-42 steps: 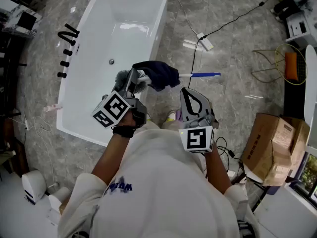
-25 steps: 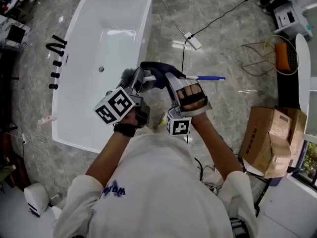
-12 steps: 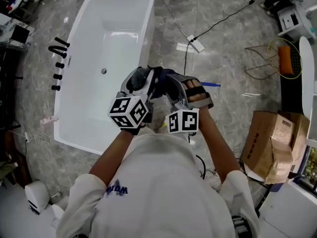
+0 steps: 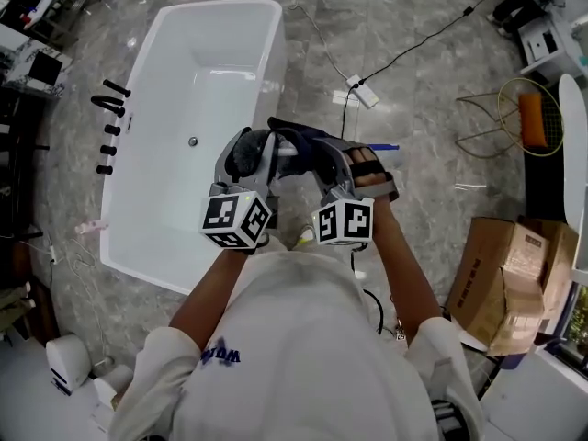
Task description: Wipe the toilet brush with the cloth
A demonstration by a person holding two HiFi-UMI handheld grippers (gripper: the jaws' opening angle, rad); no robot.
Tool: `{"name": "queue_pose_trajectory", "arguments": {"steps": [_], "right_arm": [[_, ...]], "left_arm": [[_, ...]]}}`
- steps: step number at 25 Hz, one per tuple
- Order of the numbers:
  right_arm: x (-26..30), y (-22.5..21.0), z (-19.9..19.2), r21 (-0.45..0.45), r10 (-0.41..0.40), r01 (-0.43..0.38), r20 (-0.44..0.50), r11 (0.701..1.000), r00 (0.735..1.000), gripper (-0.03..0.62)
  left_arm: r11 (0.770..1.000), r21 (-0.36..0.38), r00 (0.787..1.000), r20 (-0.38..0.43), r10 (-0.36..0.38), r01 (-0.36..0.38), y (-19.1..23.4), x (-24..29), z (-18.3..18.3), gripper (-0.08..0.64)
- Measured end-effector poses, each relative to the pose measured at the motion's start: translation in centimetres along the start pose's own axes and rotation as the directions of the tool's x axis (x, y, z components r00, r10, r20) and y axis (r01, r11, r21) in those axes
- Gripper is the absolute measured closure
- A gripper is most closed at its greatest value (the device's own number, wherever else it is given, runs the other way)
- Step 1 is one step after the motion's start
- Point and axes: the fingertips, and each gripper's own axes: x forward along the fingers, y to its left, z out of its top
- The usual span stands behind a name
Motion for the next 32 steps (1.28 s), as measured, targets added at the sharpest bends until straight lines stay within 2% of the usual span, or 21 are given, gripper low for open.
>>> {"name": "queue_pose_trajectory", "arguments": {"steps": [5, 9, 17, 22, 25, 32], "right_arm": [[-0.4, -1.3, -4.2, 0.012, 0.002, -0.002, -0.021, 1.000, 1.000, 0.503], [-0.4, -2.0, -5.5, 0.029, 0.006, -0.005, -0.037, 1.000, 0.999, 0.503], [3.5, -3.3, -2.7, -0.019, 0.014, -0.015, -0.015, 1.000, 1.000, 0.489], [7.1, -5.1, -0.8, -0.038, 0.005, -0.006, -0.030, 0.999, 1.000, 0.474], [9.6, -6.5, 0.1, -0.063, 0.010, -0.012, -0.038, 0.998, 0.999, 0.491], [15.0, -9.3, -2.1, -0.088, 0.019, -0.029, -0.120, 0.996, 0.993, 0.489]], "left_arm": [[0.998, -0.050, 0.999, -0.002, 0.035, -0.035, 0.3, 0.8, 0.3, 0.367], [0.994, -0.100, 0.999, -0.014, 0.039, -0.040, 0.4, 1.5, -0.2, 0.367], [0.991, -0.135, 0.999, -0.043, 0.007, -0.013, 1.4, 5.2, -0.3, 0.367], [0.988, -0.157, 0.999, -0.044, -0.001, -0.006, 4.0, 8.0, 1.0, 0.367], [0.988, -0.154, 0.999, -0.037, 0.000, -0.005, 6.2, 9.5, 2.4, 0.367], [0.986, -0.164, 0.999, -0.049, 0.022, -0.030, 11.2, 13.7, 4.2, 0.368]]}}
